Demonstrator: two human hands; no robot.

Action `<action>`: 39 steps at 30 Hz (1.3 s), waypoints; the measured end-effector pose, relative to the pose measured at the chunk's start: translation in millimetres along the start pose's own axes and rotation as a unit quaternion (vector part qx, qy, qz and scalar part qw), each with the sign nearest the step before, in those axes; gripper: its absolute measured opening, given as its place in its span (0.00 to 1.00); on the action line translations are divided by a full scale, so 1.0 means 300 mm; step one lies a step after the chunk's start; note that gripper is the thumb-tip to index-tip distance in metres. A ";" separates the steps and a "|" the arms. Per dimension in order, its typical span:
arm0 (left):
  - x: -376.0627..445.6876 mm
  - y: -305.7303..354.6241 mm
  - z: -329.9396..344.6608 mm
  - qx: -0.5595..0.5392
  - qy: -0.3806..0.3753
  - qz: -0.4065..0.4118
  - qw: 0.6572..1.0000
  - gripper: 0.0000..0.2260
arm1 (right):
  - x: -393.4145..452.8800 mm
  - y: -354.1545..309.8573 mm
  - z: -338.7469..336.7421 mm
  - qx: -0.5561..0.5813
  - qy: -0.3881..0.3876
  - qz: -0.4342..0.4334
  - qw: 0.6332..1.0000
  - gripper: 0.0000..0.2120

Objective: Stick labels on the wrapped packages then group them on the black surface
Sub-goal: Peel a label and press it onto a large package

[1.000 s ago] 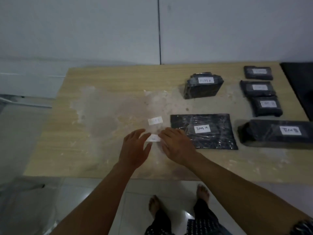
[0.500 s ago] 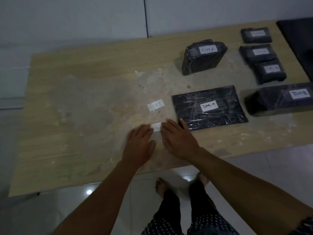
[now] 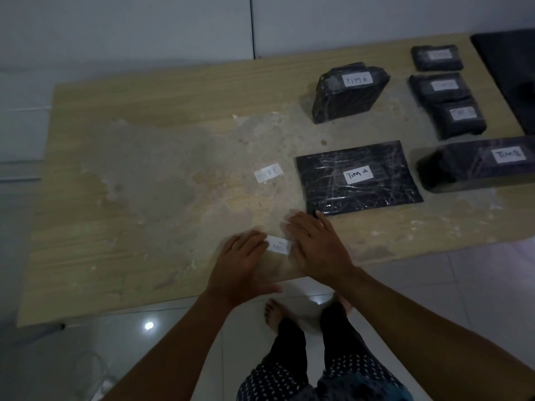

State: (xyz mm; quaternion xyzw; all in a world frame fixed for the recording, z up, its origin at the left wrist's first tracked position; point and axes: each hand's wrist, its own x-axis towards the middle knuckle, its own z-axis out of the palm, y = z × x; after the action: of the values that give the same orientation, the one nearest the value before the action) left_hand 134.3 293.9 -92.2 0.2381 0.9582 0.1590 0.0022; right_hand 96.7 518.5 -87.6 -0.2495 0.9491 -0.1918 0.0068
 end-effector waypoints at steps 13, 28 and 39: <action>-0.040 0.049 -0.004 0.001 0.044 0.052 0.998 0.12 | -0.103 0.022 -0.024 0.037 0.033 -0.013 0.999 0.16; 0.168 0.360 -0.088 -0.300 0.105 -0.315 0.894 0.18 | -0.136 0.001 -0.201 0.446 0.021 0.318 0.837 0.12; 0.451 0.767 -0.085 -0.383 0.127 -0.287 0.869 0.21 | -0.262 0.304 -0.497 0.489 0.122 0.338 0.794 0.03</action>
State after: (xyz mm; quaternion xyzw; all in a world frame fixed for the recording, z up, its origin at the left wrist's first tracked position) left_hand 117.1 540.4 11.9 -0.0889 0.8402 0.5346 0.0174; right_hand 106.4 682.8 10.6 0.1495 0.7454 -0.6452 0.0764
